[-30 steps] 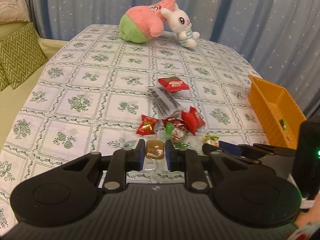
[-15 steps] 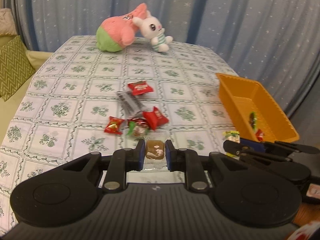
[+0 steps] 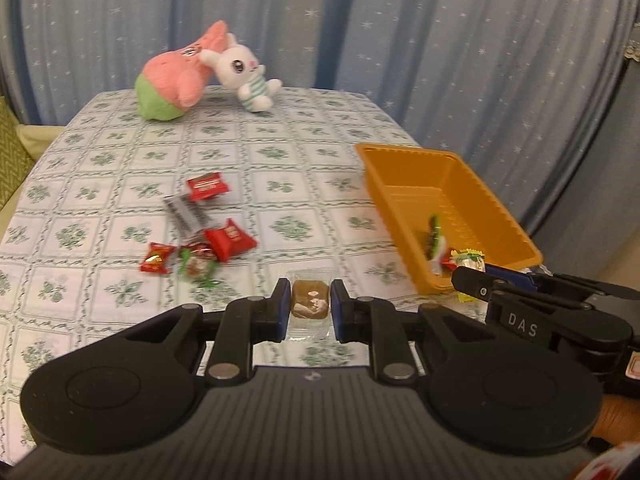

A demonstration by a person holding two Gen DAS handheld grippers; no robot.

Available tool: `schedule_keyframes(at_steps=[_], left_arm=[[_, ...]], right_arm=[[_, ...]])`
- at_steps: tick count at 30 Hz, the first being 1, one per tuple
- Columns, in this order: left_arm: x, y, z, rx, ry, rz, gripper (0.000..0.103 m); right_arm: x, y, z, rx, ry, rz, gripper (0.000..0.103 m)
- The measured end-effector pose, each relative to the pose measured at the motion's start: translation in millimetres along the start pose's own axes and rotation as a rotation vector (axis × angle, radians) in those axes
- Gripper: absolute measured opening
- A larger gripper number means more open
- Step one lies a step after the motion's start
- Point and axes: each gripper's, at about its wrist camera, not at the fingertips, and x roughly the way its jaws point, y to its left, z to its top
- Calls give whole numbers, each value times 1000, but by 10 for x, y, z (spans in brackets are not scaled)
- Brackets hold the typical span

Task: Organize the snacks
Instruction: 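Grasp the wrapped caramel cube with left tool while right tool grasps the yellow candy, then lower both held candies into the orange tray and open both tools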

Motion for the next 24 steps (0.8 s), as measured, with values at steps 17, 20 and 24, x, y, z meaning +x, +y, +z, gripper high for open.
schedule_keyframes(at_steps=[17,20,24], left_arm=[[438,-759,261,68,18,-116,19],[566,-844,328,66,25,-128,19],[717,-950,404,70,26,-137,19]], right_arm=[[-172,-842,169,139,-51,-112,23],[-138,-966,219,157,-54,-126,23],[-77,-1099,274,178,-58,-133,23]])
